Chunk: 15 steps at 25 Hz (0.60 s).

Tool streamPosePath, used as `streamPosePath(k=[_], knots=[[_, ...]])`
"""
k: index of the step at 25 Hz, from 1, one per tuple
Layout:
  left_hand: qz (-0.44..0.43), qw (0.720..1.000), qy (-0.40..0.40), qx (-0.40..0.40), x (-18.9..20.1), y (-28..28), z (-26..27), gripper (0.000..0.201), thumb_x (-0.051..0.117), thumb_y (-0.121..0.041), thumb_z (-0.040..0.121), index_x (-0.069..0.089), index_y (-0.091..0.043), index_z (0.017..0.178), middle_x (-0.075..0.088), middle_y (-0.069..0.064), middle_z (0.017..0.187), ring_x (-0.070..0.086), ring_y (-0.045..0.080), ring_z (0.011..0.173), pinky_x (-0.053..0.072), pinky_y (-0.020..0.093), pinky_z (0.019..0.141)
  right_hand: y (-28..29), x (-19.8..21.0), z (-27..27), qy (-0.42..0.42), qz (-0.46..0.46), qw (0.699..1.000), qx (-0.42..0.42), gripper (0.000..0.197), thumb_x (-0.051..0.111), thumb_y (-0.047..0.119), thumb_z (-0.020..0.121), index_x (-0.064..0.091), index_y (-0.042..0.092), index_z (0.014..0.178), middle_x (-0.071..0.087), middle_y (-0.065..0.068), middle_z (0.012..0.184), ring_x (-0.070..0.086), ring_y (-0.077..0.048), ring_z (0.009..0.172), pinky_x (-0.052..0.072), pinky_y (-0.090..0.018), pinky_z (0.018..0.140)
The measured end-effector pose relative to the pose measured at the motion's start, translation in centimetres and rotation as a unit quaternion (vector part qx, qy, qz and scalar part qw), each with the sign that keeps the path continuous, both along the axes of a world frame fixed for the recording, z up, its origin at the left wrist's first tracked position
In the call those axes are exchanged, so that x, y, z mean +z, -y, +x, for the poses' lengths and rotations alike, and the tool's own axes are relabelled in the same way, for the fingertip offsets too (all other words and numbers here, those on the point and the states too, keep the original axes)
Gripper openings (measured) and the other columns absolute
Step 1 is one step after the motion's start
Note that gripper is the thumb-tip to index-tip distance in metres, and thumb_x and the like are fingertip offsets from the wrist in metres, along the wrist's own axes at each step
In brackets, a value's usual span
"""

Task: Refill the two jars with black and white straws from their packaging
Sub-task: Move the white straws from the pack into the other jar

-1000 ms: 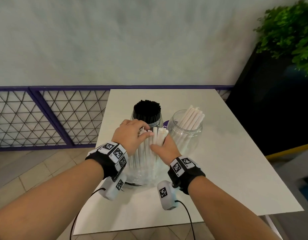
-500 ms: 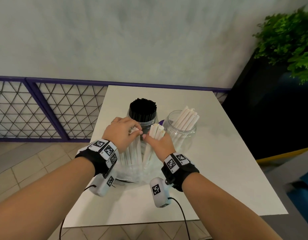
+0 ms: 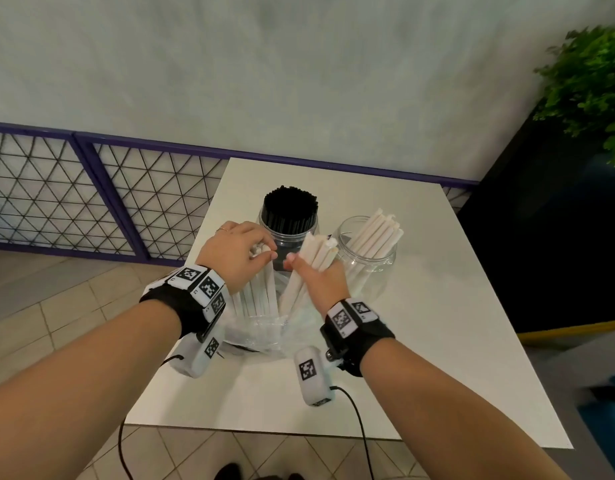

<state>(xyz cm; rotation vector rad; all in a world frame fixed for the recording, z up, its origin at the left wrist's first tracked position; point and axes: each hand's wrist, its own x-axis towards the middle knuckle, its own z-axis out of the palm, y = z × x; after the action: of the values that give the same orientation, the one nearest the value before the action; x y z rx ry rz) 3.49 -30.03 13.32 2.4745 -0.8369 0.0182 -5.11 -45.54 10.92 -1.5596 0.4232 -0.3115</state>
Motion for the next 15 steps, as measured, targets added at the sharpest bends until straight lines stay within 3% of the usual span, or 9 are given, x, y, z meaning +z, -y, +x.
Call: streamPosePath(k=[2,4,9,12,15], knots=[[0.007,1.000,-0.005,0.003,0.0,0.0,-0.1,0.013,0.059,-0.041,0.088,0.064,-0.035,0.098,0.058,-0.017,0.118,0.044,0.018,0.114,0.038,0.034,0.097,1.1,2.3,-0.7,0.022,0.009,1.000,-0.001,0.007,0.070,0.024,0.084,0.074,0.019,0.084,0.074,-0.007,0.092,0.069,-0.017,0.088,0.052,-0.022,0.073],[0.015,1.000,-0.010,0.005,0.1,0.0,-0.1,0.011,0.058,-0.042,0.089,0.063,-0.037,0.096,0.058,-0.017,0.119,0.044,0.018,0.115,0.038,0.034,0.097,2.7,5.0,-1.3,0.067,0.008,0.998,0.002,0.016,0.065,0.023,0.087,0.072,0.028,0.074,0.074,-0.004,0.088,0.068,-0.017,0.084,0.053,-0.031,0.079],[0.021,1.000,-0.020,0.011,0.5,0.2,-0.3,0.010,0.057,-0.042,0.089,0.062,-0.037,0.096,0.057,-0.015,0.119,0.044,0.020,0.115,0.041,0.040,0.097,9.2,10.9,-1.7,0.203,-0.019,0.977,-0.055,0.008,0.057,0.018,0.092,0.059,0.017,0.085,0.068,-0.008,0.090,0.063,-0.016,0.084,0.049,-0.028,0.076],[0.020,0.999,-0.026,0.011,0.6,0.4,-0.4,0.010,0.056,-0.042,0.089,0.062,-0.037,0.096,0.057,-0.014,0.118,0.043,0.021,0.116,0.042,0.042,0.096,12.4,11.3,-1.2,0.204,-0.025,0.974,-0.096,0.008,0.060,0.023,0.090,0.059,0.022,0.082,0.069,-0.004,0.089,0.062,-0.016,0.087,0.048,-0.032,0.080],[0.022,0.999,-0.025,0.014,0.8,0.5,-0.6,0.011,0.056,-0.042,0.090,0.062,-0.036,0.097,0.057,-0.014,0.118,0.043,0.019,0.114,0.042,0.040,0.095,13.0,9.4,0.0,0.146,-0.077,0.979,-0.118,0.014,0.060,0.026,0.091,0.062,0.018,0.080,0.067,-0.001,0.088,0.059,-0.013,0.080,0.047,-0.022,0.071]])
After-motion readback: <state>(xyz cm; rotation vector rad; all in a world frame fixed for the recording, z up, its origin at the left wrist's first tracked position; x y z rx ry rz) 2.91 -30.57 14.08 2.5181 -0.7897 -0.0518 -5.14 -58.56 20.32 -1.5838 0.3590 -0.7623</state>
